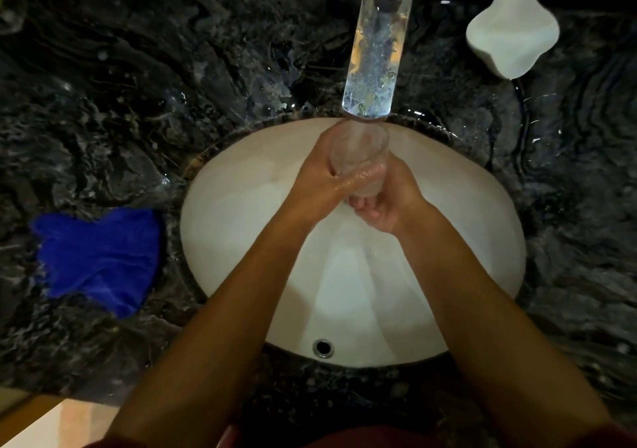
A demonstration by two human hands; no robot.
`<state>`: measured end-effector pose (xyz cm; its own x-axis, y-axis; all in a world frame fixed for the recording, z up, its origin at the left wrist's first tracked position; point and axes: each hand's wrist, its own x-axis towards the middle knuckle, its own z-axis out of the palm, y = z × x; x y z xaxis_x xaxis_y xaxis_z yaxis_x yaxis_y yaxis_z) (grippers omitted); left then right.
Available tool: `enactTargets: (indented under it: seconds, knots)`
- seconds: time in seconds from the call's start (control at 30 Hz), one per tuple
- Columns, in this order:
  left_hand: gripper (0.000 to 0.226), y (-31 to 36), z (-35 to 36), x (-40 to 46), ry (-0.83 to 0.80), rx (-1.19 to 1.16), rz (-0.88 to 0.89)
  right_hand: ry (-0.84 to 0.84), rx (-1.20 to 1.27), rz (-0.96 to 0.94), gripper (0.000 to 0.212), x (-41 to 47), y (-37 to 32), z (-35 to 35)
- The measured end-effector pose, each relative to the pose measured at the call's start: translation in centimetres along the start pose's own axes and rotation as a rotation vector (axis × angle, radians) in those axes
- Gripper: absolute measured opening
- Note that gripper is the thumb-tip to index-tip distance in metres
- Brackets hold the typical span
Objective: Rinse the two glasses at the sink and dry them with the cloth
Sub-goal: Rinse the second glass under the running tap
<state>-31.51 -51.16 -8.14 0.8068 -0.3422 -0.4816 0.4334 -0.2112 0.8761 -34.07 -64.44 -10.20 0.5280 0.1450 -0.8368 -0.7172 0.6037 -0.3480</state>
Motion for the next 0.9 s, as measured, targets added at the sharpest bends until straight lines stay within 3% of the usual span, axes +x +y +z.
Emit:
enactTargets:
  seconds: [0.13, 0.23, 0.3, 0.37, 0.43, 0.5, 0.53, 0.6, 0.7, 0.83, 0.9]
  knots:
    - [0.059, -1.0, -0.2, 0.5, 0.051, 0.140, 0.062, 0.270, -0.462, -0.114, 0.031, -0.8, -0.9, 1.0]
    - [0.078, -0.9, -0.6, 0.5, 0.101, 0.153, 0.047, 0.458, -0.535, -0.414, 0.025, -1.3, -1.0, 0.4]
    - [0.080, -0.7, -0.9, 0.4, 0.102, 0.192, 0.054, 0.437, -0.577, -0.682, 0.020, -2.9, -1.5, 0.1]
    - [0.076, -0.5, -1.2, 0.3, 0.071, 0.218, 0.063, 0.259, -0.682, -0.810, 0.023, -5.0, -2.2, 0.4]
    - [0.069, 0.1, -1.2, 0.3, 0.035, 0.290, 0.073, 0.065, -0.937, -0.696, 0.029, -6.1, -2.7, 1.1]
    - [0.066, 0.4, -0.7, 0.4, -0.011, 0.455, 0.111, -0.025, -1.286, -0.489, 0.035, -5.8, -3.0, 1.9]
    - [0.070, 0.5, -0.5, 0.2, -0.036, 0.536, 0.140, -0.033, -1.334, -0.381, 0.033, -5.4, -3.3, 2.5]
    - [0.078, 0.2, -0.4, 0.2, -0.035, 0.602, 0.168, -0.042, -1.195, -0.243, 0.023, -4.7, -4.1, 3.3]
    - [0.067, 0.1, -0.7, 0.3, 0.004, 0.590, 0.142, -0.100, -1.012, -0.222, 0.015, -4.1, -5.0, 2.8]
    - [0.060, 1.4, -1.6, 0.6, -0.098, 0.539, 0.062, -0.243, -1.034, -0.250, 0.008, -4.5, -5.7, 1.6]
    - [0.052, 2.2, -1.6, 0.7, -0.185, 0.392, 0.021, -0.272, -1.047, -0.269, 0.021, -4.4, -6.0, 1.5]
